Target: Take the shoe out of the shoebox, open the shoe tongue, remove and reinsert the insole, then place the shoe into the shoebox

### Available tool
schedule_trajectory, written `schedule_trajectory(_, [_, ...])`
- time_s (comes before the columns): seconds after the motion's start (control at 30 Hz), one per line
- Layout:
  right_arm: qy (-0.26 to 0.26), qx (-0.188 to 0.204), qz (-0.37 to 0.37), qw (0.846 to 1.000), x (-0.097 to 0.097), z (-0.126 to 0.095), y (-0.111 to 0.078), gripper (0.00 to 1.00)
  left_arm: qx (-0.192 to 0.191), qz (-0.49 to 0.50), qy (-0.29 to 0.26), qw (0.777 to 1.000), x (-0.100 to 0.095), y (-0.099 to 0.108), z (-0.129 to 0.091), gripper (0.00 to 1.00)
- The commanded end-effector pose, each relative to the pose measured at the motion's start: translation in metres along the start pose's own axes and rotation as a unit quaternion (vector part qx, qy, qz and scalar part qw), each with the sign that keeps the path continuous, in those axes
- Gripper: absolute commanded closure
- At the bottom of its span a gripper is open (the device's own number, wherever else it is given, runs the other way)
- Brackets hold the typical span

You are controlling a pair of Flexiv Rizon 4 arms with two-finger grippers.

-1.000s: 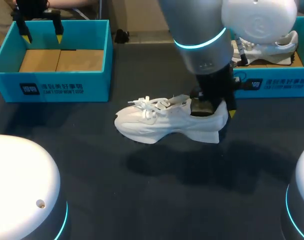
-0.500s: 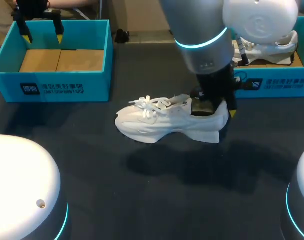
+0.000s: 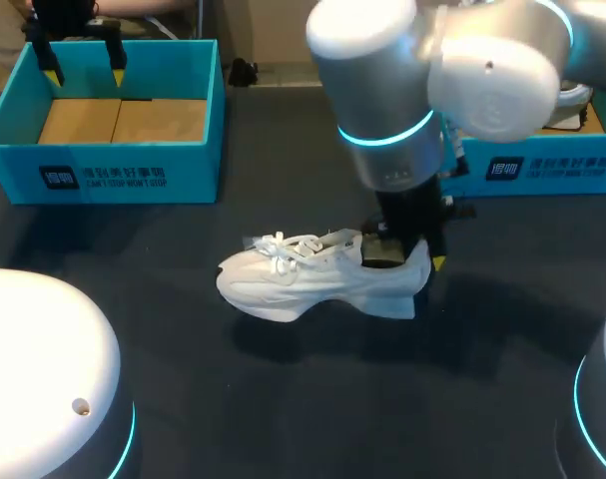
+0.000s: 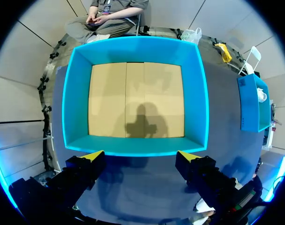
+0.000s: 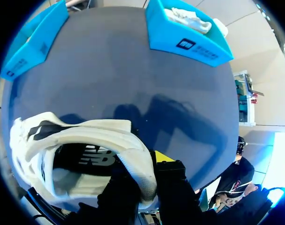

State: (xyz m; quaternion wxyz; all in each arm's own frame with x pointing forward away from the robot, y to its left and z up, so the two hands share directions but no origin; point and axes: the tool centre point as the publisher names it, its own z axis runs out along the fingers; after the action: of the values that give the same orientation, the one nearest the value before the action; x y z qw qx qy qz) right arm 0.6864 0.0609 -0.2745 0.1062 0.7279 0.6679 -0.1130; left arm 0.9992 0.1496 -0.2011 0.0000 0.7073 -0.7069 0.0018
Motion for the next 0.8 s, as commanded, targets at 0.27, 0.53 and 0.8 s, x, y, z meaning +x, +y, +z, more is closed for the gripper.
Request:
schedule_trajectory(0.27, [-0.014,-0.003,-0.004,1.0,0.03,0.05,0.002,1.0,0.0,0.0,0.0,1.0,0.0,0.0,0.0,0.0])
schedule_trajectory(0.53, [-0.014,-0.007,-0.012,1.0,0.043,0.066,0.002,1.0,0.0,0.0,0.0,1.0,0.0,0.0,0.0,0.0])
schedule_trajectory(0.8, [-0.016,-0.012,-0.01,1.0,0.05,0.08,0.005,1.0,0.0,0.0,0.0,1.0,0.0,0.0,0.0,0.0])
